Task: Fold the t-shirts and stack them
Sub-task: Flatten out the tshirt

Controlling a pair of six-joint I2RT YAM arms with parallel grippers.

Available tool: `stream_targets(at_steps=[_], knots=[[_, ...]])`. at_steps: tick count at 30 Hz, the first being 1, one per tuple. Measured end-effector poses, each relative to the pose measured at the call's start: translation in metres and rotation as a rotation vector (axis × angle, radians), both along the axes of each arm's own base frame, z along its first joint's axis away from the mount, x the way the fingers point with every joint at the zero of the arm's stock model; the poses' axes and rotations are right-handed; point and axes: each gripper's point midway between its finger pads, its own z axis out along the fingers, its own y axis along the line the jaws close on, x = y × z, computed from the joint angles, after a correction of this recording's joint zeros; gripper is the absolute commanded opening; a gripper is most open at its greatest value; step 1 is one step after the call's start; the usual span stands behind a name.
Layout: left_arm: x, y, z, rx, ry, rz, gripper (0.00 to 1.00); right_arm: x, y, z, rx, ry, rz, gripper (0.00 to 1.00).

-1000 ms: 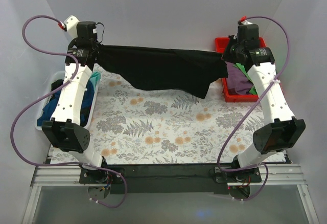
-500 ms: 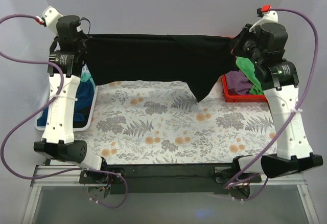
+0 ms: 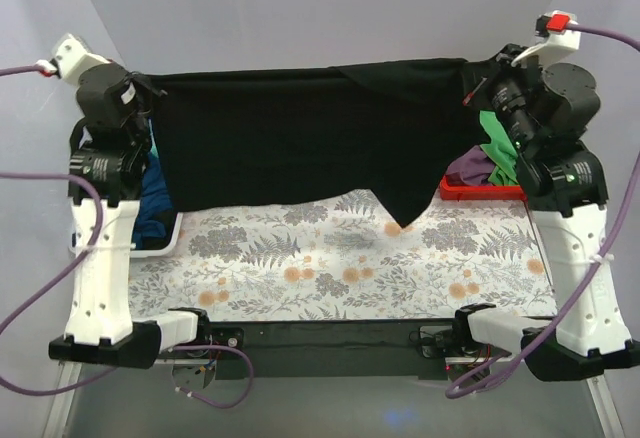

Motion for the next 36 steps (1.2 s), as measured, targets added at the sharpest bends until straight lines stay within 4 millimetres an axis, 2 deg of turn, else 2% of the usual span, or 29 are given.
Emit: stream_targets(at_steps=[2, 5, 7, 9, 11, 12, 13, 15, 16, 18, 20, 21, 22, 24, 25, 26, 30, 32, 34, 36], knots=[[0.025, -0.006, -0.024, 0.001, 0.052, -0.022, 0.00, 0.017, 0.000, -0.016, -0.004, 0.035, -0.025, 0.01], [0.075, -0.016, -0.086, -0.001, 0.181, -0.056, 0.00, 0.059, 0.002, -0.064, -0.019, 0.148, -0.080, 0.01], [0.107, -0.023, -0.143, -0.009, 0.298, -0.074, 0.00, 0.090, 0.005, -0.109, -0.039, 0.244, -0.106, 0.01], [0.134, -0.030, -0.212, -0.022, 0.427, -0.091, 0.00, 0.123, 0.009, -0.172, -0.067, 0.375, -0.120, 0.01], [0.151, -0.036, -0.279, -0.035, 0.559, -0.107, 0.00, 0.149, 0.011, -0.239, -0.100, 0.512, -0.129, 0.01], [0.157, -0.039, -0.309, -0.043, 0.619, -0.115, 0.00, 0.158, 0.012, -0.264, -0.114, 0.563, -0.128, 0.01], [0.163, -0.041, -0.332, -0.047, 0.662, -0.120, 0.00, 0.168, 0.013, -0.293, -0.128, 0.621, -0.126, 0.01], [0.174, -0.043, -0.368, -0.051, 0.727, -0.125, 0.00, 0.186, 0.017, -0.331, -0.145, 0.696, -0.117, 0.01], [0.184, -0.044, -0.382, -0.052, 0.748, -0.126, 0.00, 0.197, 0.019, -0.342, -0.148, 0.713, -0.109, 0.01], [0.208, -0.046, -0.394, -0.047, 0.746, -0.128, 0.00, 0.224, 0.024, -0.355, -0.152, 0.715, -0.093, 0.01], [0.232, -0.047, -0.394, -0.040, 0.716, -0.134, 0.14, 0.249, 0.030, -0.352, -0.150, 0.689, -0.074, 0.23], [0.243, -0.048, -0.392, -0.035, 0.697, -0.138, 0.25, 0.258, 0.033, -0.349, -0.144, 0.672, -0.066, 0.33], [0.253, -0.049, -0.387, -0.029, 0.677, -0.141, 0.46, 0.269, 0.035, -0.343, -0.143, 0.648, -0.059, 0.52], [0.271, -0.049, -0.377, -0.015, 0.632, -0.151, 0.64, 0.286, 0.038, -0.326, -0.143, 0.590, -0.045, 0.62], [0.278, -0.049, -0.371, -0.011, 0.612, -0.153, 0.73, 0.289, 0.039, -0.320, -0.140, 0.576, -0.040, 0.67], [0.282, -0.049, -0.366, -0.007, 0.596, -0.153, 0.77, 0.290, 0.039, -0.316, -0.139, 0.567, -0.039, 0.68], [0.287, -0.044, -0.354, 0.023, 0.567, -0.140, 0.79, 0.291, 0.035, -0.299, -0.156, 0.529, -0.040, 0.69], [0.285, -0.041, -0.357, 0.035, 0.577, -0.134, 0.73, 0.287, 0.033, -0.298, -0.161, 0.533, -0.044, 0.68], [0.272, -0.039, -0.365, 0.039, 0.611, -0.128, 0.69, 0.275, 0.031, -0.301, -0.165, 0.552, -0.044, 0.67], [0.242, -0.036, -0.382, 0.036, 0.688, -0.118, 0.62, 0.261, 0.029, -0.306, -0.171, 0.581, -0.043, 0.66]])
